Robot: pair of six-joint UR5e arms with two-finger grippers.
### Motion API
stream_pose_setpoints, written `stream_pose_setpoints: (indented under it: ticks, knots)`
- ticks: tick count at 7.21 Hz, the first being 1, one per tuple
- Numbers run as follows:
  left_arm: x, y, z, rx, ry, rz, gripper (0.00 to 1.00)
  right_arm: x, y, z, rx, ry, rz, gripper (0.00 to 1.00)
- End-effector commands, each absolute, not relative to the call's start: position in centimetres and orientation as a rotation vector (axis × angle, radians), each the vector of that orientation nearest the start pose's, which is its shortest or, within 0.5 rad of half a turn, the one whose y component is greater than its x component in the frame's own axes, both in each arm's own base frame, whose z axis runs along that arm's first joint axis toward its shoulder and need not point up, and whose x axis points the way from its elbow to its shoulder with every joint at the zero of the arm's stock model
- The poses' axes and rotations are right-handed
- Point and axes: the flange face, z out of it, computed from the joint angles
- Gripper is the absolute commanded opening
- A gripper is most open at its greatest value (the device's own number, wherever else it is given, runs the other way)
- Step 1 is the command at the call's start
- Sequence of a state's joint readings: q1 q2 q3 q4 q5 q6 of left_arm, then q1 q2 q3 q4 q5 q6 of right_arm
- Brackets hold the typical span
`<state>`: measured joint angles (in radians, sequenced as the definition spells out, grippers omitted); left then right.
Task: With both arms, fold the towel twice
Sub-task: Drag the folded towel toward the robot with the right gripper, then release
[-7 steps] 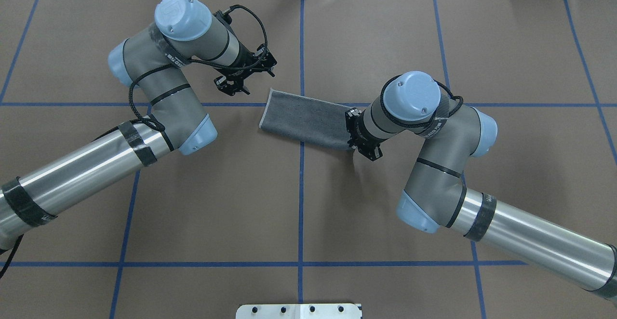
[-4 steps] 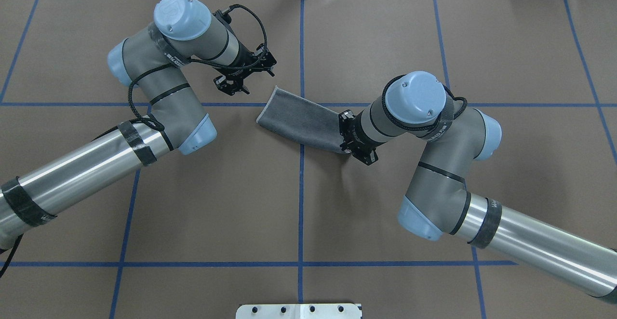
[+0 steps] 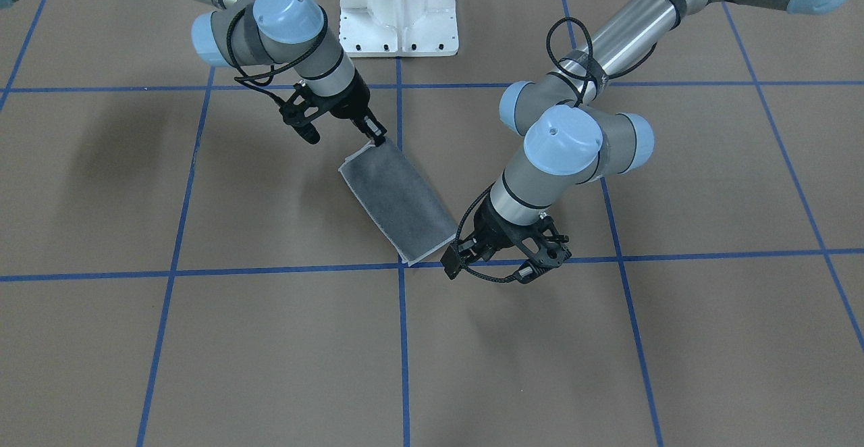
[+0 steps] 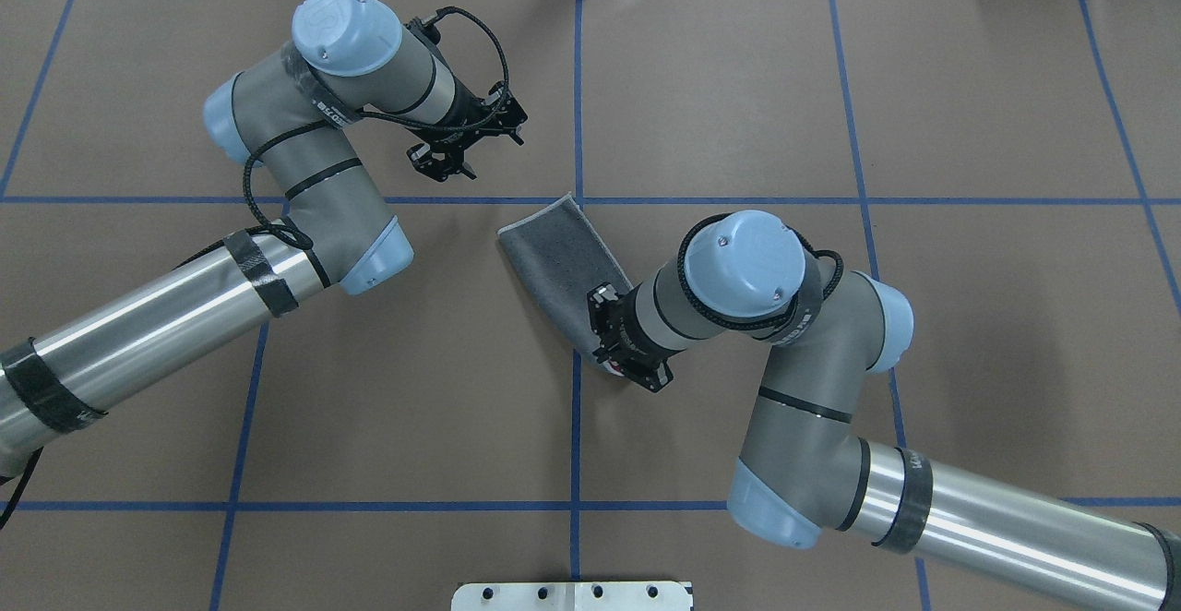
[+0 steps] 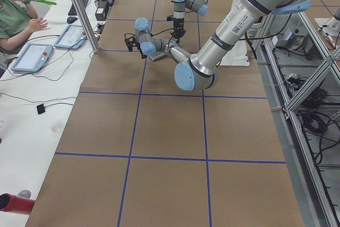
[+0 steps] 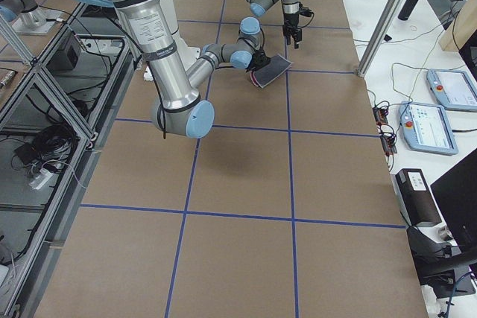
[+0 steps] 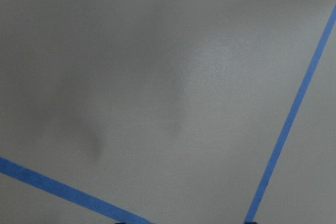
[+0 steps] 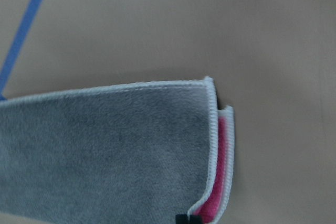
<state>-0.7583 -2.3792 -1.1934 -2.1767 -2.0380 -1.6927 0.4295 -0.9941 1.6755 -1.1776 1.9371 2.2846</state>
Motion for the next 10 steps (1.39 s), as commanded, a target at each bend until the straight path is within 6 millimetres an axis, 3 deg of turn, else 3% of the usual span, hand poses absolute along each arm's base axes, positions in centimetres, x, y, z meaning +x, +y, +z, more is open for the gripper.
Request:
stream_pose_setpoints:
  ticks: [1,2,3,4,5,8,9,10]
  knots:
    - [51.3,-60.8,25.4,-0.087,1.109,-0.549,0.80,-59.8,-33.7,18.0,-0.517,-1.076,0.741,0.00]
    - [51.2,-60.9,25.4,-0.087,1.109,-0.551,0.81,-62.1,-34.1,15.8,-0.518,-1.081,0.735,0.00]
    - [51.2,-60.9,25.4,-0.087,1.109,-0.551,0.81,-63.4,-34.6,15.0,-0.513,-1.083,0.736,0.00]
    - [51.2,-60.9,25.4,-0.087,1.109,-0.551,0.81,-63.4,-34.6,14.7,-0.517,-1.115,0.724,0.30]
    - [51.2,-60.9,25.4,-0.085,1.109,-0.548,0.81,-63.4,-34.6,14.7,-0.511,-1.122,0.719,0.99]
    - [50.8,-61.2,25.5,-0.080,1.109,-0.548,0.81,-61.7,-36.0,13.5,-0.507,-1.173,0.720,1.00]
    - [49.9,-61.8,25.4,-0.073,1.114,-0.550,0.81,-59.5,-36.8,14.2,-0.508,-1.177,0.714,1.00]
    - [48.4,-62.8,25.5,-0.098,1.117,-0.554,0.81,-55.8,-38.1,16.3,-0.482,-1.185,0.652,1.00]
